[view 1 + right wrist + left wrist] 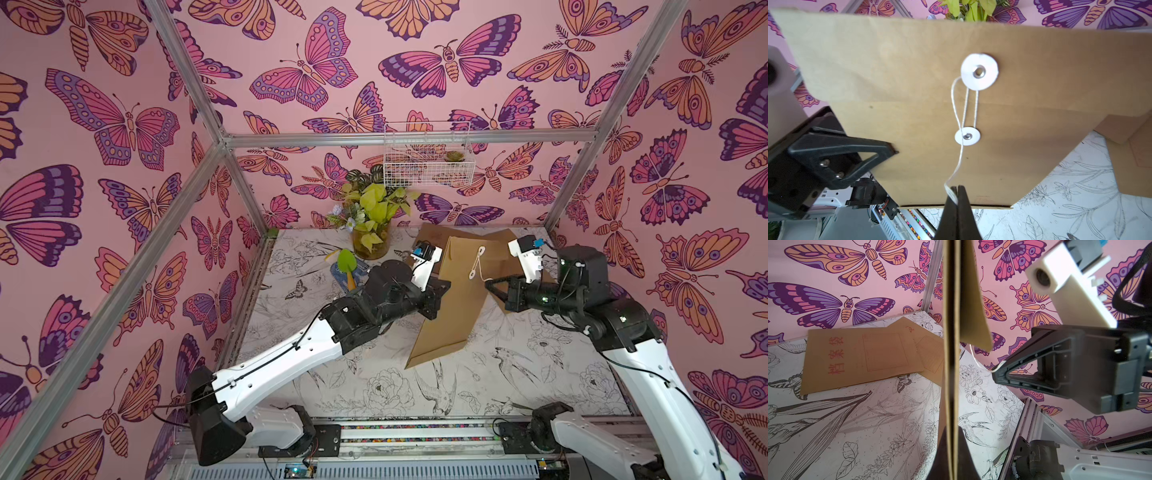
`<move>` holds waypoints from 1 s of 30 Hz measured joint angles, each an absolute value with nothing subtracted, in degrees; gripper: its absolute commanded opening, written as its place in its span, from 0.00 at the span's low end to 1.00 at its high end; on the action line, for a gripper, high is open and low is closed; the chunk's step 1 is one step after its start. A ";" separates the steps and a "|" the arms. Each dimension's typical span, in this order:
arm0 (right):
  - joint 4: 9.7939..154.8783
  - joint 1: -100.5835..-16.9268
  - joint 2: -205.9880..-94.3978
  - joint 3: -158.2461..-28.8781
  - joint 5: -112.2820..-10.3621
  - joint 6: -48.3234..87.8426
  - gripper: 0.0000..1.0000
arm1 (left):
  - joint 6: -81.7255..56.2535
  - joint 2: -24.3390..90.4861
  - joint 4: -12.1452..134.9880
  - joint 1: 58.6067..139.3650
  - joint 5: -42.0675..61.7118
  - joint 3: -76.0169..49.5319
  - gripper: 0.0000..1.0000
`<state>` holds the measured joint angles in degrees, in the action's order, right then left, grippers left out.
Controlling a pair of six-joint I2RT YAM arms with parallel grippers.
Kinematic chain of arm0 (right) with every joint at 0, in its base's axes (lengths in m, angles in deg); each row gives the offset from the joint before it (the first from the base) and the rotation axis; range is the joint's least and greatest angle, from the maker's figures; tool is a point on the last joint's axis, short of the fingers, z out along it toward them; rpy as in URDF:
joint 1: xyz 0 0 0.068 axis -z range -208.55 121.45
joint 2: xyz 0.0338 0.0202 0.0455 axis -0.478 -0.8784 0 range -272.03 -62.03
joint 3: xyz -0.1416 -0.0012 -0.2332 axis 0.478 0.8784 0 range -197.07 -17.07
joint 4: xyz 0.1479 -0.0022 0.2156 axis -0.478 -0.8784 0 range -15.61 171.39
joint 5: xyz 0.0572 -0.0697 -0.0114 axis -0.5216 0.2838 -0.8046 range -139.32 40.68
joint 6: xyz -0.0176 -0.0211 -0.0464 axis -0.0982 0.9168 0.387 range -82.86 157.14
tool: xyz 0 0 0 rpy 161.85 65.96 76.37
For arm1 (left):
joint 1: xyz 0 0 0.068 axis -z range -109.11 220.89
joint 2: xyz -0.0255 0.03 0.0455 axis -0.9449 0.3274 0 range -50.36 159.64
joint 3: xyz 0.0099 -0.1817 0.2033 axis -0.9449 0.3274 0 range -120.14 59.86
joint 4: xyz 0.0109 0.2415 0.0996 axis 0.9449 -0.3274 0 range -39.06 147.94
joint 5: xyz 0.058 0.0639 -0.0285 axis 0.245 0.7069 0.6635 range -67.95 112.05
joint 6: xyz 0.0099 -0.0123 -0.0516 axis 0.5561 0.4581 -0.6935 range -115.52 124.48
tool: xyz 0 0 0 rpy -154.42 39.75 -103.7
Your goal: Open the file bag
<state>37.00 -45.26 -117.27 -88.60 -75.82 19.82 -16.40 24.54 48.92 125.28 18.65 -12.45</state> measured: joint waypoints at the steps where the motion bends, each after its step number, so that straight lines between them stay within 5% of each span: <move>1: 37.07 -45.26 -116.64 -87.92 -74.82 19.80 0.00 | -16.47 24.36 48.92 125.28 18.65 -12.41 0.01; 30: 40.20 -43.51 -118.41 -87.09 -64.76 19.69 0.00 | -16.51 17.06 45.64 124.80 17.01 -10.55 0.01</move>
<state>40.20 -43.51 -118.41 -87.09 -64.76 19.69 -16.51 17.06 45.64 124.80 17.01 -10.55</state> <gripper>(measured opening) 0.040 0.048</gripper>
